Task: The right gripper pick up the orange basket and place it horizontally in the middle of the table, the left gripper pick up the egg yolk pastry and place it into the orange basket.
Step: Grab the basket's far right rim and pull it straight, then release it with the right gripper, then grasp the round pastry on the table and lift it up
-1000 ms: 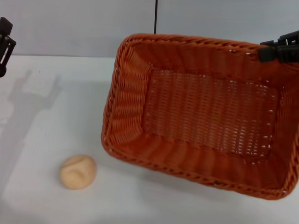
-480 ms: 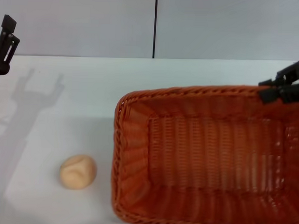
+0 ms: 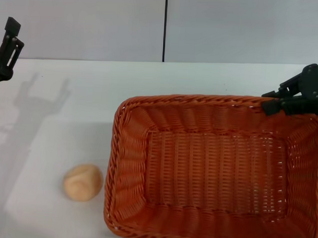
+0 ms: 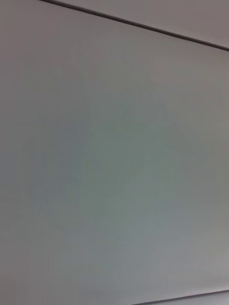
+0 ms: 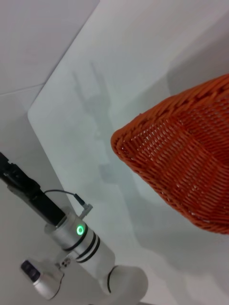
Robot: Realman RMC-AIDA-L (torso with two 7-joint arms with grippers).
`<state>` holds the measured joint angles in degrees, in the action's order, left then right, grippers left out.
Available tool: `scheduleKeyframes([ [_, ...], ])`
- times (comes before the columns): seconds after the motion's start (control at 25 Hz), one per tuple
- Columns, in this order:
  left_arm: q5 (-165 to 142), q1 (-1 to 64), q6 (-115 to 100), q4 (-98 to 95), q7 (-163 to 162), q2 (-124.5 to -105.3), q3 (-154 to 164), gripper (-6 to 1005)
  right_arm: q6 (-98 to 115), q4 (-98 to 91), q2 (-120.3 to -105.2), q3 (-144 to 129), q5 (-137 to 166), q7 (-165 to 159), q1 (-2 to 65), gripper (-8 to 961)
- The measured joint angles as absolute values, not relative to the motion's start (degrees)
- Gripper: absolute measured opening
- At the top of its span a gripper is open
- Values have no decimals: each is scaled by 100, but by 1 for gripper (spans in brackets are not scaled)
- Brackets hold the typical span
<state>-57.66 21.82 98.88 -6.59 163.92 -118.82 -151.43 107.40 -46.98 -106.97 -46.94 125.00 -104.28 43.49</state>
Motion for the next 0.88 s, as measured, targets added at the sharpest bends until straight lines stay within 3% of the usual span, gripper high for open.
scheduleKeyframes([
  [0.44,-5765,2138,9877,-659,16392,-11882,-15143,795,9874,-4666,-10774,-4512,12447,-10452,4285,166],
  [0.64,-5765,2139,9876,-659,16392,-11883,-15138,795,9477,-4657,-10943,-4045,12290,-10082,4183,381],
  [0.88,-5765,2141,9873,-659,16392,-11881,-15124,795,9192,-4621,-11276,-3269,11146,-9165,3687,495],
])
